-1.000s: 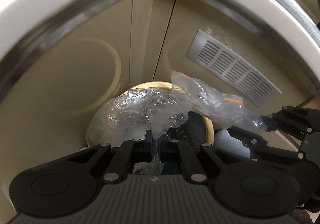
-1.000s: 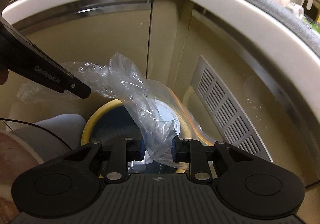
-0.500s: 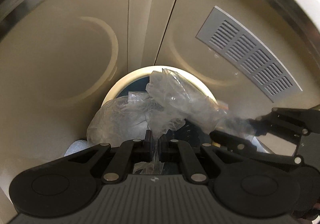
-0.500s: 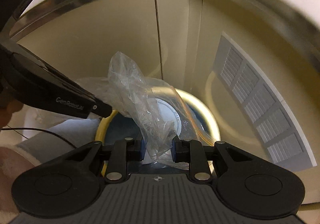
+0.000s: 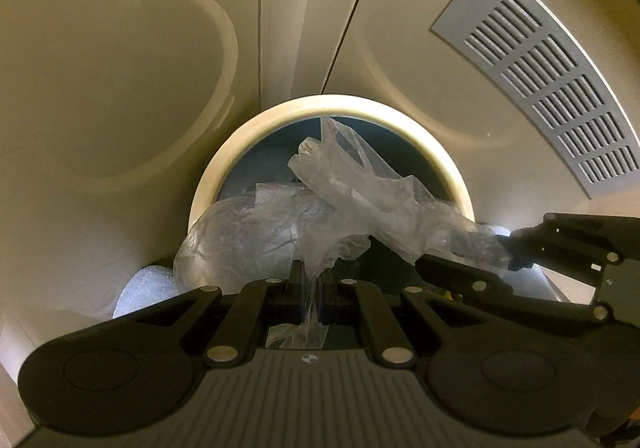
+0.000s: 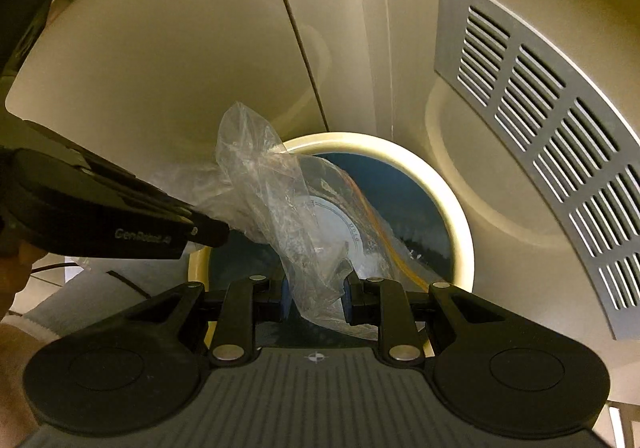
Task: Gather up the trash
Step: 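Lower both grippers with the bags into the trash bin opening, then open both grippers to drop the plastic bags into the bin, then hold both grippers open above the bin, then raise them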
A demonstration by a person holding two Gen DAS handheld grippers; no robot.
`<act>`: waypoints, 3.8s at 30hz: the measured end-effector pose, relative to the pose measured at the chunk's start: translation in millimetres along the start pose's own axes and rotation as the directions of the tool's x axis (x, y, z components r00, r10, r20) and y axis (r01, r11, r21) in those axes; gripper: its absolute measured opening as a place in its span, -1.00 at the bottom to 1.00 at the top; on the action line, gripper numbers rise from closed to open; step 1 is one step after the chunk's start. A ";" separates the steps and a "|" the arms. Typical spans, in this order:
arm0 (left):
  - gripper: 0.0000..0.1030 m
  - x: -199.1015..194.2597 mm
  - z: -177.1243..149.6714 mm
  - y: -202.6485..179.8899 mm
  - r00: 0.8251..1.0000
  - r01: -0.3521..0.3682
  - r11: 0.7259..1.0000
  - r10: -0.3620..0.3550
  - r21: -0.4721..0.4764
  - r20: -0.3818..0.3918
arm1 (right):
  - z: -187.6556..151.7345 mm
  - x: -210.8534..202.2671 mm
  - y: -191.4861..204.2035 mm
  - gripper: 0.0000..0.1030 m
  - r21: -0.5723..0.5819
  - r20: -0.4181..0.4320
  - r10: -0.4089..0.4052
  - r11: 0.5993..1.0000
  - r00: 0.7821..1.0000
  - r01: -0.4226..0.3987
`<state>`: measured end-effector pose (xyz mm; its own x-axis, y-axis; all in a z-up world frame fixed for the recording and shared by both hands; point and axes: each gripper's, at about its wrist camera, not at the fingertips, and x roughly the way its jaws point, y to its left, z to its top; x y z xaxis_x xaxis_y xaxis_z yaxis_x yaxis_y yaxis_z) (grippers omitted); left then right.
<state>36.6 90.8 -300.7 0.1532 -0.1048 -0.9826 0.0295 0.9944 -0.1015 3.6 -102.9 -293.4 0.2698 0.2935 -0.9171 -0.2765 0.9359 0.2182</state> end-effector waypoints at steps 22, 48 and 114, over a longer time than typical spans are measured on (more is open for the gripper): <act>1.00 -4.4 0.2 -1.6 0.995 -0.088 0.996 0.087 -0.017 -0.055 | 6.7 10.5 -26.0 0.45 0.095 -0.026 -0.088 0.991 0.996 0.090; 0.99 -103.6 -78.3 -26.2 0.953 -0.182 0.983 0.173 0.012 0.250 | -41.1 -103.3 46.2 0.73 -0.081 0.263 -0.218 0.966 0.940 0.246; 0.99 -152.5 -92.5 -36.7 0.893 -0.201 0.979 0.173 0.025 0.415 | -51.7 -176.7 54.6 0.82 -0.055 0.523 -0.170 0.971 0.835 0.232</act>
<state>-79.2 71.6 -161.5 0.5521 0.0725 -0.8306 0.0230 0.9945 0.1021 -106.8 -113.7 -136.7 0.7551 0.1878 -0.6282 -0.2565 0.9663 -0.0194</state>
